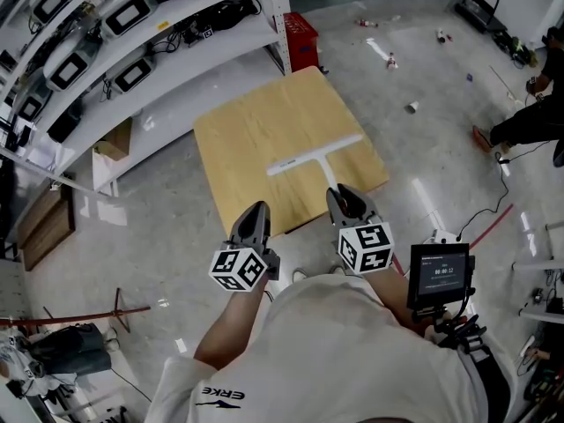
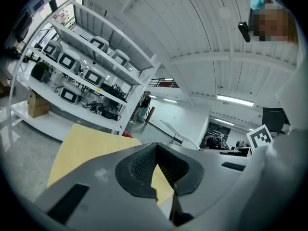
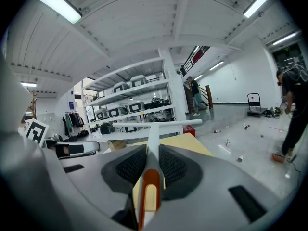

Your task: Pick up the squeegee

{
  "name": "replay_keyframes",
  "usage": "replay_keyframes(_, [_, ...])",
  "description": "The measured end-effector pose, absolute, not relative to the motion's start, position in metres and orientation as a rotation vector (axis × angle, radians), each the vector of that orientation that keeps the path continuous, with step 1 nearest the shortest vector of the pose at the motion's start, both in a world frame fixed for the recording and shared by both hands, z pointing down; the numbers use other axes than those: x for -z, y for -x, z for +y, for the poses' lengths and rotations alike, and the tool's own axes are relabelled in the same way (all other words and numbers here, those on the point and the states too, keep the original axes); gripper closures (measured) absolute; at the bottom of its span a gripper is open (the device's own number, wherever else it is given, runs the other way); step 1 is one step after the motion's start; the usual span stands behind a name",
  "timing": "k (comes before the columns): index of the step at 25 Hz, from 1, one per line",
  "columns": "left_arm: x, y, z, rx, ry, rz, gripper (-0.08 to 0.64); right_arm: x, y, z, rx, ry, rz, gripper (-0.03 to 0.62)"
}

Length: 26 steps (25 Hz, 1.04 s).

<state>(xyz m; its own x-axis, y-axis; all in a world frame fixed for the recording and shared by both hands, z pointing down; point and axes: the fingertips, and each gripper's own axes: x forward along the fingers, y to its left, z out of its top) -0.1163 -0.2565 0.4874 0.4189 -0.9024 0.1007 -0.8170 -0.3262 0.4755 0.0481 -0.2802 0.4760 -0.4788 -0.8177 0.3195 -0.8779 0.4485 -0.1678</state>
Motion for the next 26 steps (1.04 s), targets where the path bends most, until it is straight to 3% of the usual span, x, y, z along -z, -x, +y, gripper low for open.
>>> replay_keyframes(26, [-0.486, 0.122, -0.251, 0.222, -2.219, -1.461, 0.557, -0.479, -0.037, -0.28, -0.476, -1.444, -2.512, 0.506])
